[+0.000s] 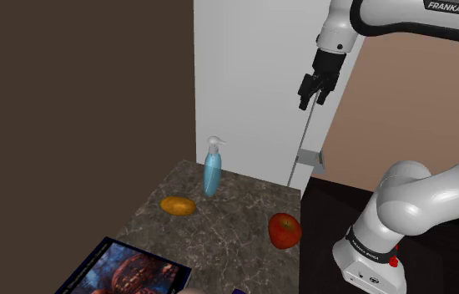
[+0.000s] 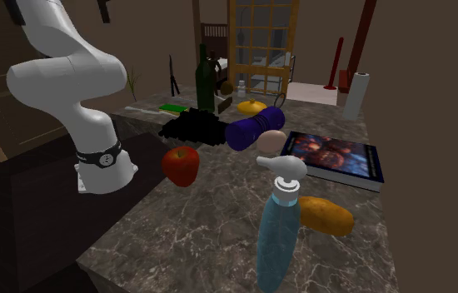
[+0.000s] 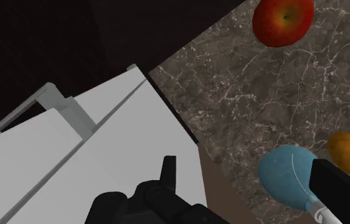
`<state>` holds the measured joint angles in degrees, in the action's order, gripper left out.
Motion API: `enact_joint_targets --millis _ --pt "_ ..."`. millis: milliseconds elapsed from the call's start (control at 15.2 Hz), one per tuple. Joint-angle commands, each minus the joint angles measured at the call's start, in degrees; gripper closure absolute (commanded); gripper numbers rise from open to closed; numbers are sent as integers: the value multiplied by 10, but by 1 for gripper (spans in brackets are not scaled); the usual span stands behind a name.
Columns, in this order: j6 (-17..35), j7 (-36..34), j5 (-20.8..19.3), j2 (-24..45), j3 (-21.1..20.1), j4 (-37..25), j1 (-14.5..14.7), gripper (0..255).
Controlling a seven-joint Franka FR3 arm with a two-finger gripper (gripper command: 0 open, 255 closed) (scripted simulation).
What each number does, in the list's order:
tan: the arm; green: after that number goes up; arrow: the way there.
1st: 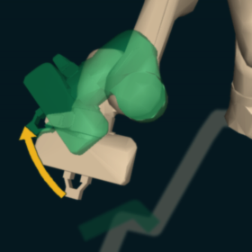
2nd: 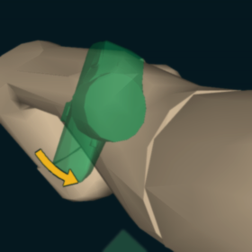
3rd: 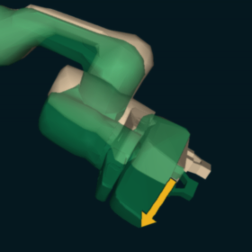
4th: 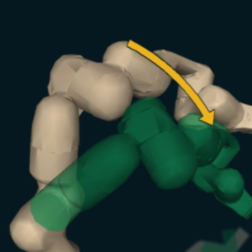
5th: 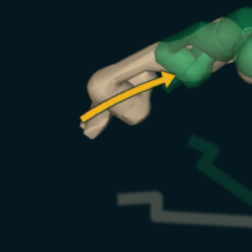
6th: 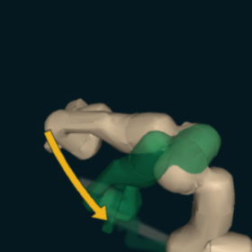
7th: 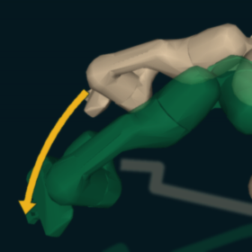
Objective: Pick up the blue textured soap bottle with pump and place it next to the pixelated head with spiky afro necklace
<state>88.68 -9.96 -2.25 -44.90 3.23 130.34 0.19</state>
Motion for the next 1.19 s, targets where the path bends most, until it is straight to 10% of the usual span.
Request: enact_joint_targets --millis 0,1122 --pt "0 0 0 0 0 0 0 0" --pt "343 -436 44 125 -268 127 -63 0"
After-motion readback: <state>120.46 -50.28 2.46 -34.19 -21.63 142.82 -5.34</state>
